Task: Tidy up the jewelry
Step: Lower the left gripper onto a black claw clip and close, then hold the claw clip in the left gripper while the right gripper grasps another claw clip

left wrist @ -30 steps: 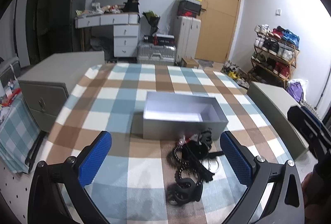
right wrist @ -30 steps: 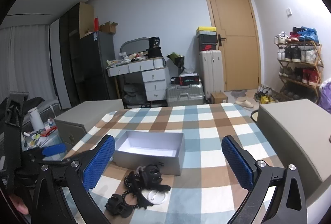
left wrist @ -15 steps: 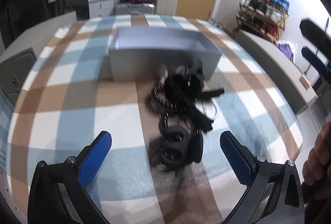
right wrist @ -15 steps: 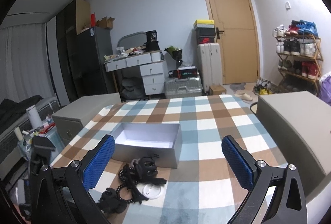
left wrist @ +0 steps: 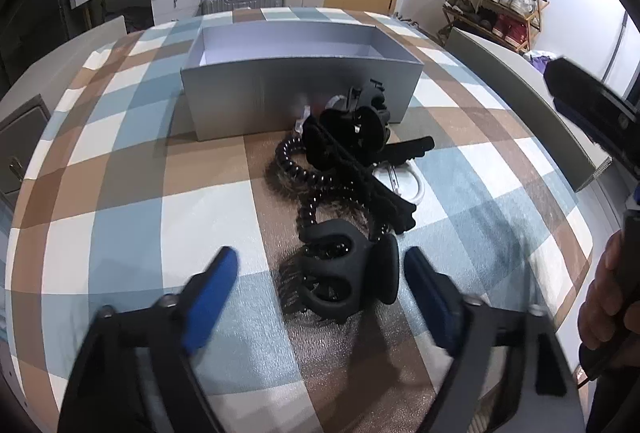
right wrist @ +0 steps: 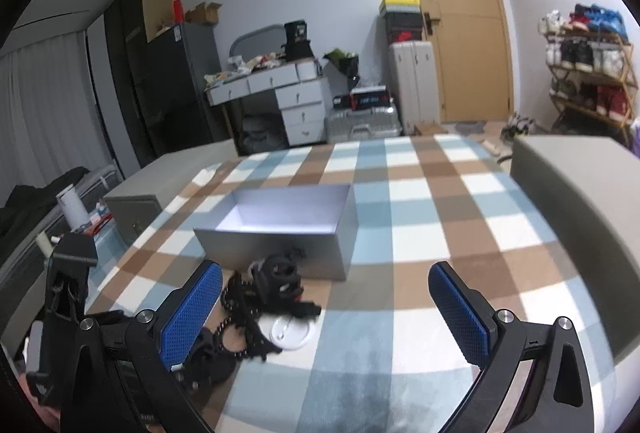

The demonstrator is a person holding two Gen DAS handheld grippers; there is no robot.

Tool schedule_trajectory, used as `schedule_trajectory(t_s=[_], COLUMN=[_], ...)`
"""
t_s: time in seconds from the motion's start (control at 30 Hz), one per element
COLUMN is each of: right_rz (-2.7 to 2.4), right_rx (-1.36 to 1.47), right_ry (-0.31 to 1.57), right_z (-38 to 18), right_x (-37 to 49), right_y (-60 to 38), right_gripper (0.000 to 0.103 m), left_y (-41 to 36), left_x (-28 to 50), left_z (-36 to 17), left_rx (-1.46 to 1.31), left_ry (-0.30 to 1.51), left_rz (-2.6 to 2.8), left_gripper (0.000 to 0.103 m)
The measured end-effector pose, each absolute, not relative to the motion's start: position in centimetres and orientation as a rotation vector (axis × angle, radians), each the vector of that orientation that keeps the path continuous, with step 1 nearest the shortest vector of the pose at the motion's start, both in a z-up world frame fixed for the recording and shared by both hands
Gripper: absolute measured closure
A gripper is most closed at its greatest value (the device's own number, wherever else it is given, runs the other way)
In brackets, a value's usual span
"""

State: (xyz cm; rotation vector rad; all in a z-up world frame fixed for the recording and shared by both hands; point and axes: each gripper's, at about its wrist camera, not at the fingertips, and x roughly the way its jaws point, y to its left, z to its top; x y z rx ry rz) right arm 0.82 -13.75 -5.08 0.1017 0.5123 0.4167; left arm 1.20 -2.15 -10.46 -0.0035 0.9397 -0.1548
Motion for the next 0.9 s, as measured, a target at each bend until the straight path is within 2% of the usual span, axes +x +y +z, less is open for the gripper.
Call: schedule_trajectory(t_s=[0.2,0.9], right_rz=[0.436,0.528], right_rx=[0.153,0.195], right_ry=[0.578,0.667], right_z=[-6.3,-7.4], right_x=[1.4,4.1], right_y=[-14.4,-13.5], right_gripper=[0.000,0.000], left_y=[-2.4,-0.8], left_x=[1.2,1.0], left_z=[-10.5,-10.3], left_rx=[-0.025,-0.069], left_ry=[0.953,0.921], left_rz=[-0.226,-0.274], left_gripper=[0.063,0.063])
